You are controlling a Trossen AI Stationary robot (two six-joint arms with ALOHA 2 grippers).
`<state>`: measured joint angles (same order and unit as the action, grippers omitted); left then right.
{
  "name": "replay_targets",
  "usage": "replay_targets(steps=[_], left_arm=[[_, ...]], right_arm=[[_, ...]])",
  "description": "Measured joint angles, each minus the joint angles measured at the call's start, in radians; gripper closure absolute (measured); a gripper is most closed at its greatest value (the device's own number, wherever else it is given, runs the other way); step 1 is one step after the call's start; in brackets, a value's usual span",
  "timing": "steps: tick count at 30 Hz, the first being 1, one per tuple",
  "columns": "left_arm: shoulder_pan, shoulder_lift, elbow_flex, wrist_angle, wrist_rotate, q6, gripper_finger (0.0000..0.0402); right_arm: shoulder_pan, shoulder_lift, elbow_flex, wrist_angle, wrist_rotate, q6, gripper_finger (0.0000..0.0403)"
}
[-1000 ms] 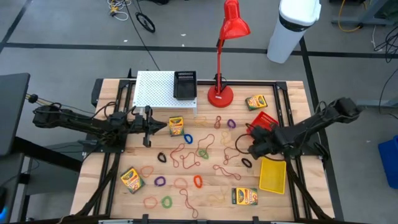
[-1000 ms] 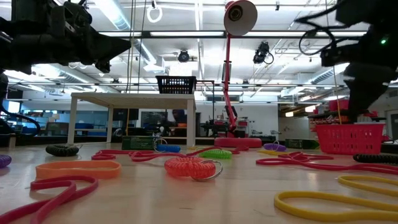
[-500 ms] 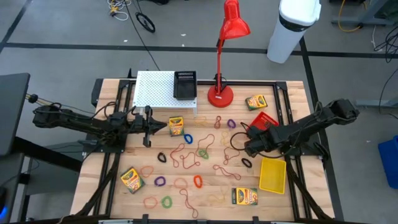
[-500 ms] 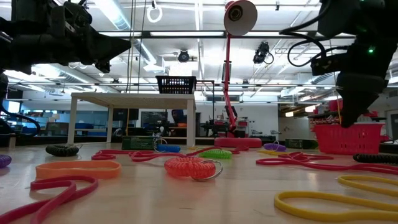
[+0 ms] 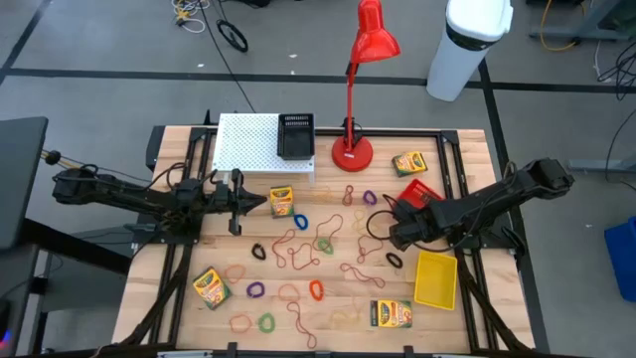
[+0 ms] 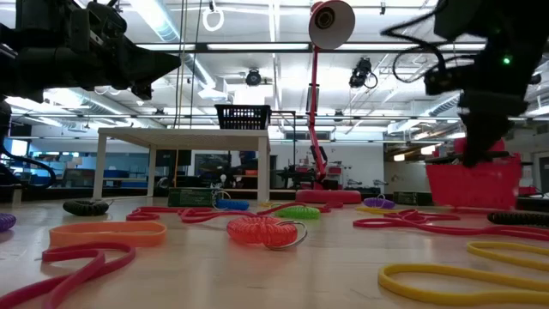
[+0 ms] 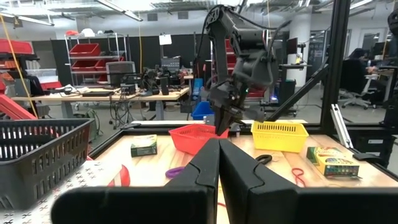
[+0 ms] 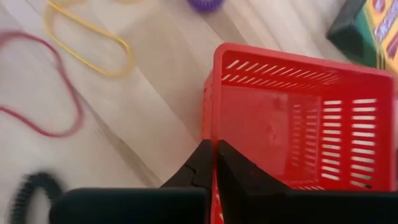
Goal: Pick & Place Office Desk Supplies
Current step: Put the red bin on the shelf
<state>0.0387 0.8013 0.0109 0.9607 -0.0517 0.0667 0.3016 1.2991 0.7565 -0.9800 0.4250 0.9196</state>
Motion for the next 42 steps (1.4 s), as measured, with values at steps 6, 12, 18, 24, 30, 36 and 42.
replay_targets(steps=[6, 12, 18, 24, 30, 36, 42], left_arm=[[0.0, 0.0, 0.0, 0.0, 0.0, 0.002, 0.0388], [0.0, 0.0, 0.0, 0.0, 0.0, 0.004, 0.0388], [0.0, 0.0, 0.0, -0.001, -0.022, 0.004, 0.0388], [0.0, 0.0, 0.0, -0.009, -0.026, 0.004, 0.0388], [0.0, 0.0, 0.0, -0.009, -0.026, 0.01, 0.0388], [0.0, 0.0, 0.0, -0.009, -0.026, 0.01, 0.0388], [0.0, 0.0, 0.0, -0.013, -0.026, 0.009, 0.0388]], right_arm=[[0.001, 0.003, 0.119, 0.008, 0.048, -0.085, 0.0401], [0.084, 0.093, 0.292, 0.052, 0.131, -0.199, 0.0403], [0.155, 0.31, 0.536, 0.128, 0.209, -0.38, 0.0403], [0.14, 0.543, 0.751, 0.225, 0.257, -0.634, 0.0403], [0.136, 0.688, 0.879, 0.345, 0.303, -0.829, 0.0403], [0.138, 0.761, 0.881, 0.457, 0.286, -0.934, 0.0403], [0.137, 0.811, 0.881, 0.495, 0.219, -0.974, 0.0403]])
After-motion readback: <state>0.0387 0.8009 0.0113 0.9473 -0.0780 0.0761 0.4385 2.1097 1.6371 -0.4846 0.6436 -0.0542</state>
